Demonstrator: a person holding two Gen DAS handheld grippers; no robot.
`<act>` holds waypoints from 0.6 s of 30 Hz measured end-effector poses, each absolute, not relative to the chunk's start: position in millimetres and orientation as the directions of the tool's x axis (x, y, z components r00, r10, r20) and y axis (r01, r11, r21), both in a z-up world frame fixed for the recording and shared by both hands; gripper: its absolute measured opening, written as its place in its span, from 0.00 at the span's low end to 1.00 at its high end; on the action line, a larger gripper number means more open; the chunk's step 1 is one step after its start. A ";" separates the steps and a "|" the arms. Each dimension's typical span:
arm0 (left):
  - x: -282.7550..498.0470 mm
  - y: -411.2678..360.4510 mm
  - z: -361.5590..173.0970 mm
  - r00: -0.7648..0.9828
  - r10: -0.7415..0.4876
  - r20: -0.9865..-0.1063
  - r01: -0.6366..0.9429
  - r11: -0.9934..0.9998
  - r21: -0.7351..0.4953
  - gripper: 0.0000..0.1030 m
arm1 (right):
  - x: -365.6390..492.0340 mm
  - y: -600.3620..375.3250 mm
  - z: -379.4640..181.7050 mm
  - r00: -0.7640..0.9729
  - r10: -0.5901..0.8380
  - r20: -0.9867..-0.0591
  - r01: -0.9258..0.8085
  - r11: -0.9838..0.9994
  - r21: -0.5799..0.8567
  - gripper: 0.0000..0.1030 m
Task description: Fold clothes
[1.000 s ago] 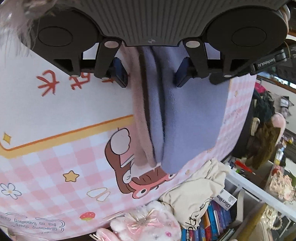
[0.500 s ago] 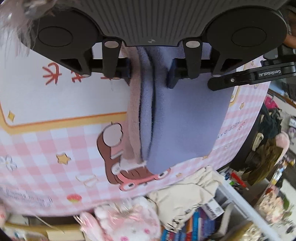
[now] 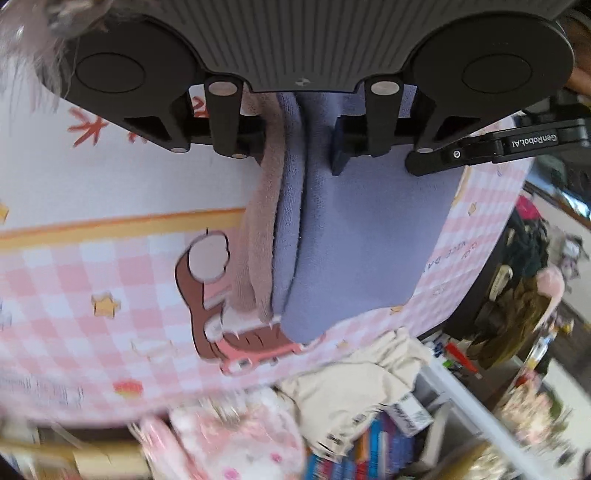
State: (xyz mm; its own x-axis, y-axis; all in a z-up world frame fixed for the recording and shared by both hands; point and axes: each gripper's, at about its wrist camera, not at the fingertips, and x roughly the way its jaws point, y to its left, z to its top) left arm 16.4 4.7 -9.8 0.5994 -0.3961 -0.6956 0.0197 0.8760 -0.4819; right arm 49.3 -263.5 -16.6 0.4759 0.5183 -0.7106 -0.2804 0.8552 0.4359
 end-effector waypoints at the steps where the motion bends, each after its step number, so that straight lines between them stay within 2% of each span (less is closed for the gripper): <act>1: 13.3 1.2 -5.9 0.609 -0.390 -0.691 0.029 0.881 -0.472 0.44 | 45.9 -262.8 -12.9 0.488 0.510 -0.708 -0.302 0.860 0.411 0.27; 18: -2.9 -52.1 24.0 0.682 -0.400 -0.612 0.085 0.875 -0.477 0.44 | 17.8 -316.4 17.7 0.584 0.525 -0.619 -0.407 0.849 0.336 0.27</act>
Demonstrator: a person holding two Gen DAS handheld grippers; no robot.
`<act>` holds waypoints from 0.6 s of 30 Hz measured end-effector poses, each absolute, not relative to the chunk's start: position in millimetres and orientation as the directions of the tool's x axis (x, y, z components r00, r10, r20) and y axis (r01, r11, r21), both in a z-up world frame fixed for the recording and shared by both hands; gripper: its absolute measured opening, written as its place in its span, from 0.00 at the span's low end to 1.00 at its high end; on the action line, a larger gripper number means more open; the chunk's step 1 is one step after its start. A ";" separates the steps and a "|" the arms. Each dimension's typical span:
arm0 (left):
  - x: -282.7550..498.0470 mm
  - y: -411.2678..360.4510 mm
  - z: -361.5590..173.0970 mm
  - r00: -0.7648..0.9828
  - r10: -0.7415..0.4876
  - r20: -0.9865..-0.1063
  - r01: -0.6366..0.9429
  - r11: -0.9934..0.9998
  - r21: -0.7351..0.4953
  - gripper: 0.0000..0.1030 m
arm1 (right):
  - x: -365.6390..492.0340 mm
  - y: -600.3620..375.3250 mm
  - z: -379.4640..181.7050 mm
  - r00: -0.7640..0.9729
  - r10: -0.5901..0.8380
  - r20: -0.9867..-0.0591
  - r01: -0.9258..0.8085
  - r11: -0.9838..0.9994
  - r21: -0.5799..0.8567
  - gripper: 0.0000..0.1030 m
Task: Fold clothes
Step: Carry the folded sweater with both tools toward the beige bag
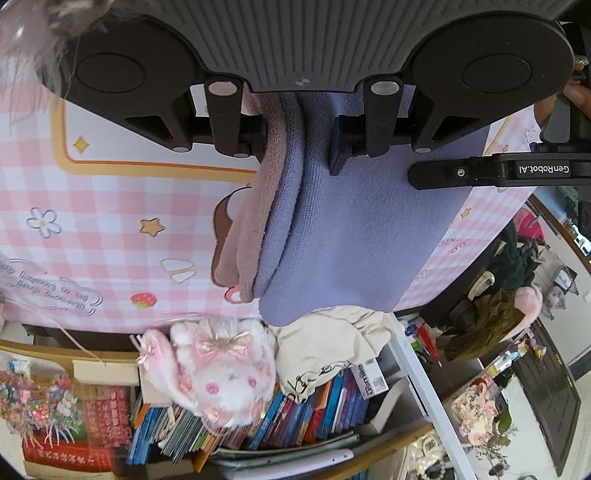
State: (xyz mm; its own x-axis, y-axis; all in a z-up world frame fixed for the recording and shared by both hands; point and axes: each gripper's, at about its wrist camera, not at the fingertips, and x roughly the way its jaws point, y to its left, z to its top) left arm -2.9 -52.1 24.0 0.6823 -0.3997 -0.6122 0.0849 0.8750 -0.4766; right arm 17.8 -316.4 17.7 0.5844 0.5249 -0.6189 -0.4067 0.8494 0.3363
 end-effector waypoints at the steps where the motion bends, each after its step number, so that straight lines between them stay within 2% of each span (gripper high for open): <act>1: -3.4 -56.0 25.1 0.684 -0.399 -0.611 0.085 0.875 -0.476 0.44 | 17.0 -320.6 18.6 0.587 0.526 -0.615 -0.409 0.849 0.336 0.27; 18: -20.2 -103.3 36.2 0.701 -0.360 -0.616 0.058 0.889 -0.455 0.44 | 2.7 -371.2 19.8 0.586 0.560 -0.586 -0.433 0.827 0.358 0.27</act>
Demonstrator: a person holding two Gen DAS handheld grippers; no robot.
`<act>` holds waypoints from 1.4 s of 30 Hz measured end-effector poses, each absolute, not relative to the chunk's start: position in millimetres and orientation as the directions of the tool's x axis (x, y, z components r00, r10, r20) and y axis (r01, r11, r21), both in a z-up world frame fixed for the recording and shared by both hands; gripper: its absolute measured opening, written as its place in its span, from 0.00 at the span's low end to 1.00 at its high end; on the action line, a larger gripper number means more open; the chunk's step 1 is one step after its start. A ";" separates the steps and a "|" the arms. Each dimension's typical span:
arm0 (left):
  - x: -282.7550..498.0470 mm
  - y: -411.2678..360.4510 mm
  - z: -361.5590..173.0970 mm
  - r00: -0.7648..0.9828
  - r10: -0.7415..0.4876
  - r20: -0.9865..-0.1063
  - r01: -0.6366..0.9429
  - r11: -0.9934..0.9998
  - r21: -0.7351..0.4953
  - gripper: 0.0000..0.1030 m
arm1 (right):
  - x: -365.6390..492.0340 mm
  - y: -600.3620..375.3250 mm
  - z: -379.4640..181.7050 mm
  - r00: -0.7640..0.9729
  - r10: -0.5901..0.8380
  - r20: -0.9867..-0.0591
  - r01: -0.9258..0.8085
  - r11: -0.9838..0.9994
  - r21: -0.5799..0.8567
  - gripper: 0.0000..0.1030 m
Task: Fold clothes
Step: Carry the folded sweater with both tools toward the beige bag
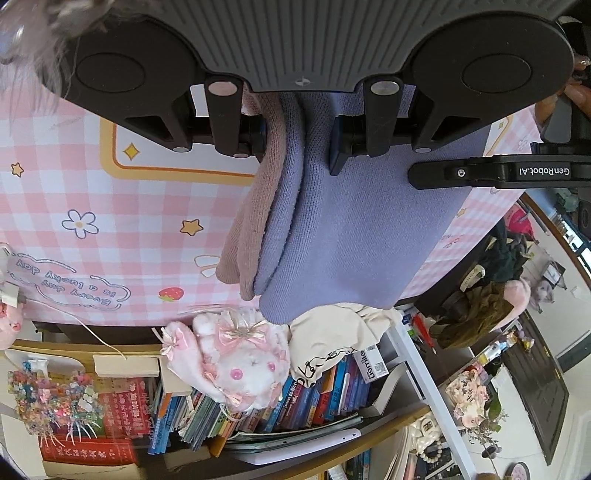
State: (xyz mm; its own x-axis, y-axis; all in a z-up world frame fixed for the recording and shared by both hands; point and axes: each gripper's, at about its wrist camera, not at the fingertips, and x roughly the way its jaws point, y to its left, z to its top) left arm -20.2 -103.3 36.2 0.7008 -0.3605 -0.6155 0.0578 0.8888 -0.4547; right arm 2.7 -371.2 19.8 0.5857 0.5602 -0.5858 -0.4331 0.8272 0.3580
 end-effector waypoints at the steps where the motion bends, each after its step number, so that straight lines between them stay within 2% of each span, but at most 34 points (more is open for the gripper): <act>1: -20.8 -105.1 36.5 0.700 -0.360 -0.617 0.057 0.889 -0.454 0.44 | 1.8 -372.8 19.7 0.586 0.561 -0.585 -0.434 0.827 0.358 0.27; 12: -26.0 -116.4 36.9 0.692 -0.365 -0.623 0.059 0.888 -0.455 0.44 | -7.3 -385.6 17.9 0.588 0.557 -0.586 -0.428 0.830 0.359 0.27; 21: -14.6 -109.9 31.2 0.668 -0.422 -0.612 0.107 0.869 -0.483 0.44 | -10.3 -381.2 18.1 0.618 0.506 -0.602 -0.376 0.862 0.340 0.27; 29: 0.6 -71.9 28.9 0.644 -0.483 -0.594 0.148 0.840 -0.522 0.44 | -9.4 -345.3 23.4 0.655 0.453 -0.605 -0.329 0.892 0.310 0.27; 42: 40.1 17.9 25.0 0.634 -0.504 -0.586 0.160 0.827 -0.539 0.44 | 28.3 -251.8 21.6 0.664 0.439 -0.605 -0.340 0.898 0.278 0.27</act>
